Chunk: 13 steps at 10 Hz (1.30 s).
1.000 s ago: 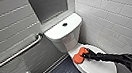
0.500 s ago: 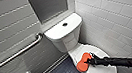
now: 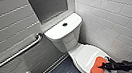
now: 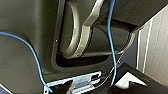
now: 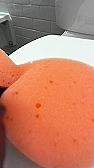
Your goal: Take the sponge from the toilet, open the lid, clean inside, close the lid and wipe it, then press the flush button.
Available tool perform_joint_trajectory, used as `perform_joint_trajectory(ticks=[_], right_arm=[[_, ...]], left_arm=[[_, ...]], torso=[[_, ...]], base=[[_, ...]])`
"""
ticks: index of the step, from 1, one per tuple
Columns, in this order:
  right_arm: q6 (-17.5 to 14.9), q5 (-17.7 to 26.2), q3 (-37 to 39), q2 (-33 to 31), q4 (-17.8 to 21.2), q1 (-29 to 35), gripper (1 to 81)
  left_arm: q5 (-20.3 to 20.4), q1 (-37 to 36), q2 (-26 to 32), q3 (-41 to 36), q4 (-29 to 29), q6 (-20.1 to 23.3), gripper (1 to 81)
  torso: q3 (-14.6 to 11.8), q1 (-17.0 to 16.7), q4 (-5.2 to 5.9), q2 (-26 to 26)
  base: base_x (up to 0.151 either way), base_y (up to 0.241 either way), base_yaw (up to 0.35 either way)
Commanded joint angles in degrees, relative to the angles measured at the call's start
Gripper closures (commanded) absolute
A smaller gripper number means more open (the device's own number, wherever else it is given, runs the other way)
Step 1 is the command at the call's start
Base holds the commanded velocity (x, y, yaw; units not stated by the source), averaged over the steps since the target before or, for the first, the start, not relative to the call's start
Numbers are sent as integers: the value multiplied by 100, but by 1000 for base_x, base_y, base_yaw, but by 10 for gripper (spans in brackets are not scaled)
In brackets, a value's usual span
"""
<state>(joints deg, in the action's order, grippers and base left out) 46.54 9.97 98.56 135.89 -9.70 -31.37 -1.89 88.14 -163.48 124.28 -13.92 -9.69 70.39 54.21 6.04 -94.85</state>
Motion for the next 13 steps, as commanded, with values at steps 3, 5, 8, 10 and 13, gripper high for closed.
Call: perform_joint_trajectory(ticks=[3,5,8,10,13], right_arm=[[39,-267,-796,-1280,-5,-787,811],[39,-531,-822,-1596,-14,-1210,811],[30,-891,-848,-2211,-14,-2017,811],[-5,-1147,-980,-2467,-23,-2709,811],[-119,-1612,-1068,-2292,-163,-3852,811]], left_arm=[[-497,156,60,-97,-49,20,10],[-497,147,69,-106,-49,20,10],[-497,121,165,-132,-23,11,10],[-444,121,271,-220,-5,11,10],[-417,60,438,-484,-5,11,10]], torso=[[0,0,0,0],[0,0,0,0],[0,0,0,-2],[0,0,0,-2],[0,0,0,-2]], base=[[0,0,0],[0,0,0],[0,0,0],[0,0,0],[0,0,0]])
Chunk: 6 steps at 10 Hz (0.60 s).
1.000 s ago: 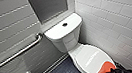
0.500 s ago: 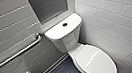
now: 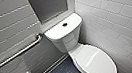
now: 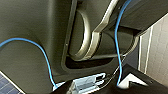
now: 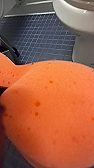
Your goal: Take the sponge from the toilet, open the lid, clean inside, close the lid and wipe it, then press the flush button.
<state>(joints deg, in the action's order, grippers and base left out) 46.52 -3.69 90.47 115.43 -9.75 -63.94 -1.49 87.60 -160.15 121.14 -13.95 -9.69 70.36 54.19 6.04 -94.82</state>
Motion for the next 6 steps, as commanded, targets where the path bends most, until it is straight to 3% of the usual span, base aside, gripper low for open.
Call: perform_joint_trajectory(ticks=[1,2,3,4,5,6], right_arm=[[-196,-659,-162,9,-361,-1037,811],[-205,-946,150,313,-405,-1379,811],[-205,-1125,497,598,-440,-1635,811],[-213,-1221,838,920,-527,-1863,811],[-205,-1283,1041,1098,-598,-2013,811],[-205,-1404,1233,1272,-650,-2198,811]], left_arm=[[-458,113,114,-169,-12,11,10],[-458,104,114,-152,-20,11,10],[-458,95,123,-152,-20,20,10],[-458,95,114,-143,-29,20,10],[-458,78,105,-143,-29,20,10],[-458,78,105,-143,-29,20,10]], torso=[[0,-369,0,573],[-120,-397,0,615],[-535,-487,0,752],[-611,-570,0,892],[-1597,-1229,0,1919],[-814,-734,0,1144]], base=[[0,0,0],[0,0,0],[0,0,0],[0,0,0],[0,0,0],[0,0,0]])
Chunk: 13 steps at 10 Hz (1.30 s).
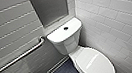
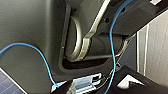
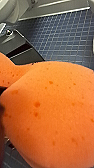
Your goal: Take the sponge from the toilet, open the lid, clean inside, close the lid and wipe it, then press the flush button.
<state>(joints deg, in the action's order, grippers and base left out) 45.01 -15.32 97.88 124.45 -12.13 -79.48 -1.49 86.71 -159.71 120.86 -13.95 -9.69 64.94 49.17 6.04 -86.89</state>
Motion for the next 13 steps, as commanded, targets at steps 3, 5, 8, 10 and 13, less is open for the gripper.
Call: perform_joint_trajectory(ticks=[3,5,8,10,13], right_arm=[[-54,-375,1092,952,-598,-995,811],[-54,-375,1495,1365,-782,-1136,811],[-54,-366,2180,1935,-1116,-1268,811],[-54,-366,2716,2348,-1186,-1365,811],[-71,-357,3675,2991,-1388,-1461,811]], left_arm=[[-458,167,18,17,15,11,10],[-458,167,-79,175,32,2,10],[-475,167,-342,666,32,-6,10],[-475,167,-579,1070,32,-24,10],[-467,167,-782,1537,32,-33,10]], torso=[[-938,-603,0,920],[-1374,-883,0,1340],[-1342,-1265,0,1922],[-1423,-1487,0,2263],[-1436,-1906,0,2905]], base=[[0,0,0],[0,0,0],[0,0,0],[0,0,0],[0,0,0]])
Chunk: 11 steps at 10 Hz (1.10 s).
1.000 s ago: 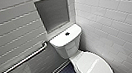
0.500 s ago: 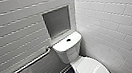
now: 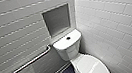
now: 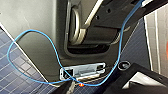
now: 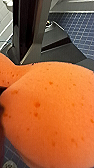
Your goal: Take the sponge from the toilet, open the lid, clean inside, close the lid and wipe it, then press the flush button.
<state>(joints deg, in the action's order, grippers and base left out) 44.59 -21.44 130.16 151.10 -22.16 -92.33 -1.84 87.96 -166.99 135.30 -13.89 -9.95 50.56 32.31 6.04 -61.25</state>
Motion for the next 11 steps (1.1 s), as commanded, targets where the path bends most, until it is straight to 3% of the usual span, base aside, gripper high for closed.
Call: perform_joint_trajectory(ticks=[1,3,6,11], right_arm=[[-30,255,605,458,-403,-176,811],[-38,272,816,634,-456,-176,811],[-30,316,1230,898,-605,-176,811],[-30,343,1599,1074,-640,-158,811]], left_arm=[[-431,42,-72,145,26,-7,10],[-431,42,-160,321,35,-16,10],[-431,42,-345,691,70,-25,10],[-422,-2,-389,814,70,-25,10]], torso=[[-438,-343,0,531],[-641,-569,0,881],[-1179,-964,0,1484],[-2251,-1653,0,2522]], base=[[0,0,0],[0,0,0],[0,0,0],[0,0,0]])
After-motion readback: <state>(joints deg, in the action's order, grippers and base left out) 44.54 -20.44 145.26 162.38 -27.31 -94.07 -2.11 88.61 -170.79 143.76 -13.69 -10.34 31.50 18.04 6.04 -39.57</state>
